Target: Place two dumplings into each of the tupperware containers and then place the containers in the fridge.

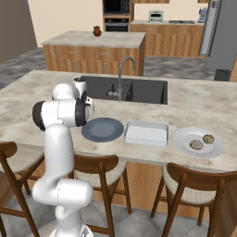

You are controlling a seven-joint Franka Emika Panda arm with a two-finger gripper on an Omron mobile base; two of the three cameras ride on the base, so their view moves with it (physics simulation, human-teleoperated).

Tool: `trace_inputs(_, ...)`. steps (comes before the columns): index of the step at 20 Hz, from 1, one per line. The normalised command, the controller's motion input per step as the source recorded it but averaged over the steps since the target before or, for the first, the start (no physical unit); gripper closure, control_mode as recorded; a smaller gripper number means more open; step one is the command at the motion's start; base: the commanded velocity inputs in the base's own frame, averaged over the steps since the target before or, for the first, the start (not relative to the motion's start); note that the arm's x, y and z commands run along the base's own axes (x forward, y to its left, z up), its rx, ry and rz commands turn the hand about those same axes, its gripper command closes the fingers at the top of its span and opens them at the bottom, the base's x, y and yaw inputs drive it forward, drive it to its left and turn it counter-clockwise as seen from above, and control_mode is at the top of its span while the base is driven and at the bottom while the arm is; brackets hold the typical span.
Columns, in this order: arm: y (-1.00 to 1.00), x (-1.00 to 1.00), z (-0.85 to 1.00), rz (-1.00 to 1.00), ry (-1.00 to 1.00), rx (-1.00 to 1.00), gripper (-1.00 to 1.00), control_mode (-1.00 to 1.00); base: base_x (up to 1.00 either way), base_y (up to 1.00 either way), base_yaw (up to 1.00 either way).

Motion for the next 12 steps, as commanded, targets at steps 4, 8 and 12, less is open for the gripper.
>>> trace_inputs(4,-0.22,-0.63,0.54,-0.37,0.10,0.02,1.00,-1.00,0.00,0.00,0.00)
trace_inputs(8,-0.54,-0.74,0.33,-0.52,0.09,0.07,1.00,-1.00,0.00,0.00,0.00)
trace_inputs(12,-0.29,-0.61,0.33,-0.56,0.11,0.05,1.00,-1.00,0.00,0.00,0.00)
